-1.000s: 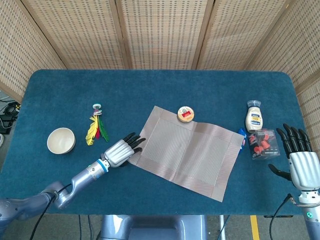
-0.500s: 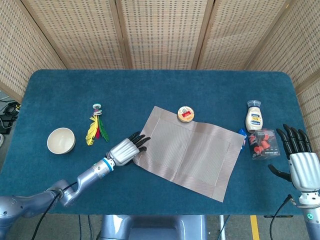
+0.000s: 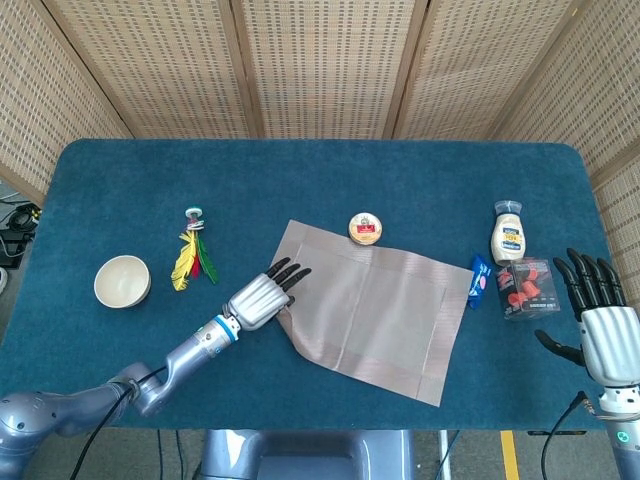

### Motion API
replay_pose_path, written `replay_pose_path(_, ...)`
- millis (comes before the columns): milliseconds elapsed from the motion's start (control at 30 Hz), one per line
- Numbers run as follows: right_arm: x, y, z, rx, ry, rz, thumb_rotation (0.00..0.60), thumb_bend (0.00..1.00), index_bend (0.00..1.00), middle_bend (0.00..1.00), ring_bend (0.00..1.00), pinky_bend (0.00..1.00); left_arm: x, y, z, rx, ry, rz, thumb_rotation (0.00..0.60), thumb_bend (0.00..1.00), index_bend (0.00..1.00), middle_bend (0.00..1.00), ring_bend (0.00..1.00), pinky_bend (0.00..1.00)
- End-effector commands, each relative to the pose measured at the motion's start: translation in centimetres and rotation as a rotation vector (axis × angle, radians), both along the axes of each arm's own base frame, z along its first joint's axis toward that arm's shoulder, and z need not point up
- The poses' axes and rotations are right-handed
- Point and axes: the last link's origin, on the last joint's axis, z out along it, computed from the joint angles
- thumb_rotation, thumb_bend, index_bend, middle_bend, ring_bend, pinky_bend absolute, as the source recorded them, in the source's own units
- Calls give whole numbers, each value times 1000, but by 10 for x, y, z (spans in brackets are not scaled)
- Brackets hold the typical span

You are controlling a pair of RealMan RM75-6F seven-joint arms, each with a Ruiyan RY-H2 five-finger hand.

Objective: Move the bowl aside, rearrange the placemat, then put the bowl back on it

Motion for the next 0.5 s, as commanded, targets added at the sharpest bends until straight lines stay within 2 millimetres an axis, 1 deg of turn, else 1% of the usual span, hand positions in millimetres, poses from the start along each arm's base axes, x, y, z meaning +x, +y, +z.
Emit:
replay_pose_path(33,1,1,1,-1,-3,4,600,0,38,0,0,0,0,-5,5,-3,-26,4,600,629,789,0,0,0)
replay_pose_path(167,2,2,1,-5,-6,9,600,0,39,0,0,0,-1,-16,15,-15,-44,3,600,629,802,0,0,0)
replay_pose_path(333,3,4,1,-3,-6,17,600,0,40,0,0,0,-6,-35,33,-36,-14,40,600,630,813,0,0,0)
replay_pose_path(500,4,5,1,-3,-4,21,600,0,42,0,0,0,-10,-50,45,-53,21,67,600,630,816,0,0,0)
